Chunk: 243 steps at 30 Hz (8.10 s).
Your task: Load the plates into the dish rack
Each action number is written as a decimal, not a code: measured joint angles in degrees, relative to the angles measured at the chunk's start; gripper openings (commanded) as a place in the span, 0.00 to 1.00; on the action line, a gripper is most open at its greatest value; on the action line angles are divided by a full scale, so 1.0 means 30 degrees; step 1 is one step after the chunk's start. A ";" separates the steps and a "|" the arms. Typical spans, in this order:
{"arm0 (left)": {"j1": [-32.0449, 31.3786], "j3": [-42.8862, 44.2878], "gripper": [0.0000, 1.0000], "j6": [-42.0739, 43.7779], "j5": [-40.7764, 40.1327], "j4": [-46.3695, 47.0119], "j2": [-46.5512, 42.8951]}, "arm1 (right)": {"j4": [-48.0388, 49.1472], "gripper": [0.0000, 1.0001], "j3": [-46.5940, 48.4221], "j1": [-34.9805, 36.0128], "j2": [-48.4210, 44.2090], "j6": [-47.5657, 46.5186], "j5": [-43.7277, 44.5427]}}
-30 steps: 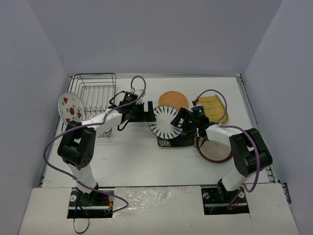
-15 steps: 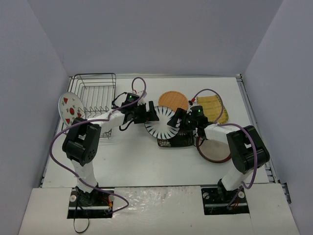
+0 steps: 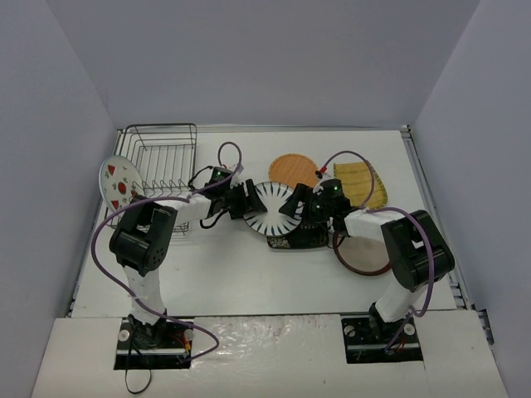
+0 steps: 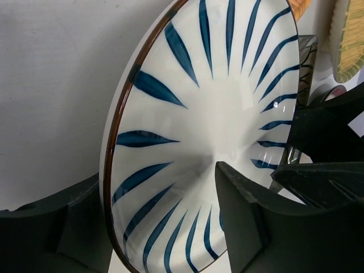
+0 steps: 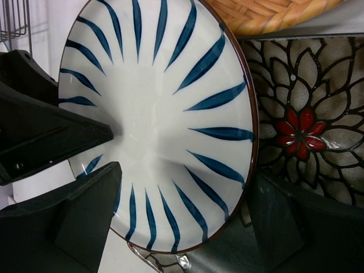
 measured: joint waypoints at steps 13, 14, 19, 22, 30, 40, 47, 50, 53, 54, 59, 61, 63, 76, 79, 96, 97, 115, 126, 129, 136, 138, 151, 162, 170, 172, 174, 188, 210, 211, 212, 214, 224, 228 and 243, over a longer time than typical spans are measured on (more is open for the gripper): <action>0.0749 -0.1343 0.08 -0.1949 0.1191 0.2166 -0.0193 | 0.0478 0.84 -0.0199 -0.0001 0.0053 -0.0001 -0.0244; 0.0780 -0.1511 0.05 -0.2094 0.1248 0.2357 -0.0312 | 0.0480 0.84 -0.0201 -0.0001 0.0051 -0.0007 -0.0249; 0.0803 -0.2079 0.00 -0.2680 0.1465 0.2903 -0.1066 | 0.0278 0.84 -0.0243 -0.0001 -0.0095 -0.0164 -0.0299; 0.0803 -0.2214 0.00 -0.2911 0.1623 0.3183 -0.1516 | 0.0052 0.84 -0.0344 -0.0001 -0.0294 -0.0405 -0.0338; 0.0781 -0.2426 0.00 -0.3315 0.1500 0.3234 -0.3510 | -0.0901 0.84 -0.0953 -0.0024 -0.1442 -0.0931 -0.1107; 0.0786 -0.2475 0.00 -0.3339 0.1550 0.3004 -0.5080 | -0.1179 0.87 -0.1059 -0.0132 -0.3414 -0.1117 -0.2045; 0.0782 -0.0547 0.00 -0.1440 0.1087 -0.0917 -0.6120 | -0.4357 0.96 -0.0574 -0.0950 -0.6474 -0.1961 -0.2182; 0.0826 0.1165 0.00 0.0131 0.0328 -0.3345 -0.6978 | -0.6296 1.00 0.1023 -0.1409 -0.8285 -0.2729 -0.2014; 0.0969 0.3474 0.00 0.2099 -0.0775 -0.6127 -0.7921 | -0.7563 1.00 0.2985 -0.1795 -1.0059 -0.3654 -0.1763; 0.1058 0.4162 0.00 0.2708 -0.1163 -0.6870 -0.8258 | -0.7755 1.00 0.3299 -0.1848 -1.0356 -0.3830 -0.1689; 0.2134 0.7223 0.00 0.6237 -0.3627 -1.0709 -0.9959 | -0.9111 1.00 0.4271 -0.2117 -1.1573 -0.4833 -0.1471; 0.3035 0.8234 0.00 0.7720 -0.4619 -1.2236 -1.0387 | -0.9708 1.00 0.4249 -0.2150 -1.1589 -0.5062 -0.1440; 0.3956 0.9034 0.00 0.9102 -0.5834 -1.3562 -1.0624 | -1.0198 1.00 0.4195 -0.2150 -1.1543 -0.5219 -0.1432; 0.8796 1.0442 0.00 1.6222 -1.1672 -1.7049 -0.9218 | -1.0825 1.00 0.3835 -0.2157 -1.1137 -0.5886 -0.2174; 1.0044 1.0431 0.00 1.6774 -1.1789 -1.6605 -0.8370 | -1.0861 1.00 0.3586 -0.2157 -1.1055 -0.6036 -0.2386; 1.1532 0.9006 0.00 1.9261 -1.0231 -1.4021 -0.5544 | -1.0920 1.00 0.3262 -0.2157 -1.0948 -0.6355 -0.2654; 1.1576 0.8569 0.00 1.9299 -1.0151 -1.3799 -0.5540 | -1.0920 1.00 0.3262 -0.2157 -1.0898 -0.6365 -0.2653; 1.2389 0.4480 0.59 1.8016 -0.9412 -1.0035 -0.6497 | -1.0927 0.99 0.2500 -0.2170 -1.0500 -0.6121 -0.2226; 1.2423 0.4279 0.95 1.6653 -0.9637 -0.9505 -0.7924 | -1.0885 0.97 0.1843 -0.2172 -1.0394 -0.5470 -0.1063; 1.2417 0.4405 0.97 1.5876 -0.9631 -0.9763 -0.8502 | -1.0892 0.96 0.1580 -0.2172 -1.0159 -0.5282 -0.0629; 1.2051 0.5075 0.97 1.2641 -0.8388 -1.0663 -1.0188 | -1.0753 0.93 0.1435 -0.2172 -0.8350 -0.4363 0.0784; 1.1501 0.5080 0.97 1.1621 -0.7735 -1.1000 -1.0926 | -1.0569 0.91 0.1388 -0.2207 -0.7860 -0.3894 0.1323; 0.5162 0.1302 0.97 0.7304 -0.3591 -1.1959 -1.4534 | -0.8266 0.76 0.1030 -0.3864 -0.5323 -0.2204 0.2800; 0.3073 -0.0923 0.97 0.6148 -0.2583 -1.2037 -1.5525 | -0.7454 0.69 0.1664 -0.3860 -0.1104 -0.4759 0.1217; 0.2239 -0.2023 0.97 0.5757 -0.2280 -1.1546 -1.5690 | -0.6760 0.58 0.2138 -0.3690 0.0120 -0.6201 -0.0035; 0.2022 -0.2440 0.97 0.5560 -0.2185 -1.1362 -1.5686 | -0.6486 0.54 0.2154 -0.3581 0.0339 -0.6379 -0.0495; 0.1871 -0.2753 0.97 0.5330 -0.2132 -1.1224 -1.5677 | -0.6161 0.46 0.2166 -0.3462 0.0518 -0.6493 -0.0850; 0.0917 -0.4735 0.97 0.3892 -0.1979 -0.9524 -1.5602 | -0.3568 0.00 0.0464 -0.2665 0.0647 -0.4396 -0.3521; -0.0225 -0.8138 0.97 -0.2078 -0.2095 -0.4653 -1.4213 | -0.3871 0.00 -0.2301 -0.2019 -0.4133 0.3340 -0.2279; -0.0229 -0.8212 0.97 -0.2274 -0.2119 -0.4479 -1.4049 | -0.3887 0.00 -0.2322 -0.2015 -0.4276 0.3529 -0.2227; -0.0233 -0.8265 0.97 -0.2473 -0.2135 -0.4317 -1.3867 | -0.3891 0.00 -0.2334 -0.2012 -0.4408 0.3727 -0.2188; -0.0244 -0.8314 0.97 -0.2890 -0.2141 -0.3948 -1.3462 | -0.3840 0.00 -0.2352 -0.2012 -0.4653 0.4191 -0.2142; -0.1261 -0.8726 0.97 -0.5674 -0.2901 -0.2306 -1.3012 | -0.3307 0.00 -0.3654 -0.1588 -0.6849 0.7143 -0.0635; -0.1920 -0.8705 0.97 -0.6637 -0.3581 -0.2084 -1.2983 | -0.3027 0.00 -0.4245 -0.1288 -0.7751 0.8399 0.0069; -0.3490 -0.6631 0.73 -0.8802 -0.5167 -0.0508 -1.1380 | -0.2002 0.00 -0.5209 -0.0196 -1.0775 1.1243 0.2816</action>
